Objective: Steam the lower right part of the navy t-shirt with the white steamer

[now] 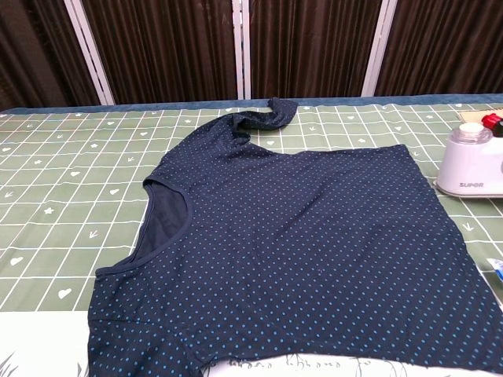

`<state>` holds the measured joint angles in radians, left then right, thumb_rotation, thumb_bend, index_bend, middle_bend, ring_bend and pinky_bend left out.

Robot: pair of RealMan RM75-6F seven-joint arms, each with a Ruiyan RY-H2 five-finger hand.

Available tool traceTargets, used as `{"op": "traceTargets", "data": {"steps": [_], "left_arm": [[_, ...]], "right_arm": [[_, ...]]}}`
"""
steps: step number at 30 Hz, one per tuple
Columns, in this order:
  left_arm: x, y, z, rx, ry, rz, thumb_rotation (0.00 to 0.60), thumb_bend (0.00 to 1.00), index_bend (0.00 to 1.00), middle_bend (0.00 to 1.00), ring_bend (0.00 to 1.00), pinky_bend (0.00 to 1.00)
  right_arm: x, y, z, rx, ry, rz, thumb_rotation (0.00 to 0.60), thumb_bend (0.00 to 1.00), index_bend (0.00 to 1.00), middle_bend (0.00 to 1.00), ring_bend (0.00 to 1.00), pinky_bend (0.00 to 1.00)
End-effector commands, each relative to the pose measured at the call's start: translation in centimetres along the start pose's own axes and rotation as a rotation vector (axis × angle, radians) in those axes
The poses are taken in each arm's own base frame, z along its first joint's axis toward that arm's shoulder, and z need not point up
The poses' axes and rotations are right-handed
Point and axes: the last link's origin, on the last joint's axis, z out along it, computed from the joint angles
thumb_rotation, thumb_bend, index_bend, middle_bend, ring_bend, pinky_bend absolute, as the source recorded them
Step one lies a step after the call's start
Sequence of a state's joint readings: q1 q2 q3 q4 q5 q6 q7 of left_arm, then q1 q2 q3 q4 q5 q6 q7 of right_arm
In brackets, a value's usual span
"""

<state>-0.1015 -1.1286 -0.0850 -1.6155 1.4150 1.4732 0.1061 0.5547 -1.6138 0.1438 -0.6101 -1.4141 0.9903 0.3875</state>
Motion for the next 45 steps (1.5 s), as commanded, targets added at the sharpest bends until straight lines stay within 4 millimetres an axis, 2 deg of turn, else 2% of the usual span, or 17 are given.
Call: {"op": "traceTargets", "data": {"steps": [1, 6, 10, 12, 16, 23, 28, 36, 41, 45], "left_arm": [[0.1, 0.0, 0.0, 0.001, 0.005, -0.001, 0.600, 0.00, 0.00, 0.00, 0.00, 0.00], [0.3, -0.2, 0.0, 0.007, 0.011, -0.007, 0.600, 0.00, 0.00, 0.00, 0.00, 0.00], [0.3, -0.3, 0.1, 0.007, 0.009, -0.007, 0.600, 0.00, 0.00, 0.00, 0.00, 0.00], [0.2, -0.2, 0.3, 0.005, 0.003, -0.006, 0.600, 0.00, 0.00, 0.00, 0.00, 0.00], [0.0, -0.1, 0.3, 0.004, -0.008, -0.015, 0.600, 0.00, 0.00, 0.00, 0.00, 0.00], [-0.1, -0.4, 0.4, 0.015, -0.011, -0.007, 0.600, 0.00, 0.00, 0.00, 0.00, 0.00], [-0.1, -0.5, 0.4, 0.020, -0.011, -0.010, 0.600, 0.00, 0.00, 0.00, 0.00, 0.00], [-0.3, -0.4, 0.4, 0.015, -0.017, 0.000, 0.600, 0.00, 0.00, 0.00, 0.00, 0.00], [-0.4, -0.3, 0.5, 0.017, -0.025, -0.004, 0.600, 0.00, 0.00, 0.00, 0.00, 0.00], [-0.4, -0.4, 0.5, 0.020, -0.020, 0.006, 0.600, 0.00, 0.00, 0.00, 0.00, 0.00]], "right_arm": [[2.4, -1.3, 0.1, 0.150, 0.049, 0.061, 0.600, 0.82, 0.85, 0.69, 0.71, 0.93], [3.8, -4.7, 0.3, 0.349, 0.056, 0.049, 0.600, 0.83, 0.85, 0.69, 0.71, 0.94], [4.2, -6.7, 0.6, 0.430, 0.061, 0.040, 0.600, 0.84, 0.85, 0.69, 0.72, 0.94], [4.2, -10.1, 1.5, 0.529, 0.046, 0.048, 0.600, 0.86, 0.85, 0.69, 0.72, 0.94], [3.4, -15.1, 2.5, 0.629, 0.020, 0.099, 0.600, 0.88, 0.85, 0.69, 0.72, 0.95], [1.7, -20.5, 1.4, 0.767, -0.029, 0.124, 0.600, 0.88, 0.85, 0.69, 0.72, 0.95], [0.3, -22.1, 0.3, 0.802, -0.070, 0.120, 0.600, 0.88, 0.85, 0.69, 0.72, 0.95], [-2.2, -23.4, -1.6, 0.839, -0.152, 0.138, 0.600, 0.88, 0.85, 0.69, 0.72, 0.95], [-3.1, -23.5, -2.2, 0.871, -0.154, 0.105, 0.600, 0.88, 0.85, 0.69, 0.72, 0.95], [-4.1, -22.6, -2.7, 0.892, -0.170, 0.076, 0.600, 0.88, 0.84, 0.69, 0.72, 0.95]]}}
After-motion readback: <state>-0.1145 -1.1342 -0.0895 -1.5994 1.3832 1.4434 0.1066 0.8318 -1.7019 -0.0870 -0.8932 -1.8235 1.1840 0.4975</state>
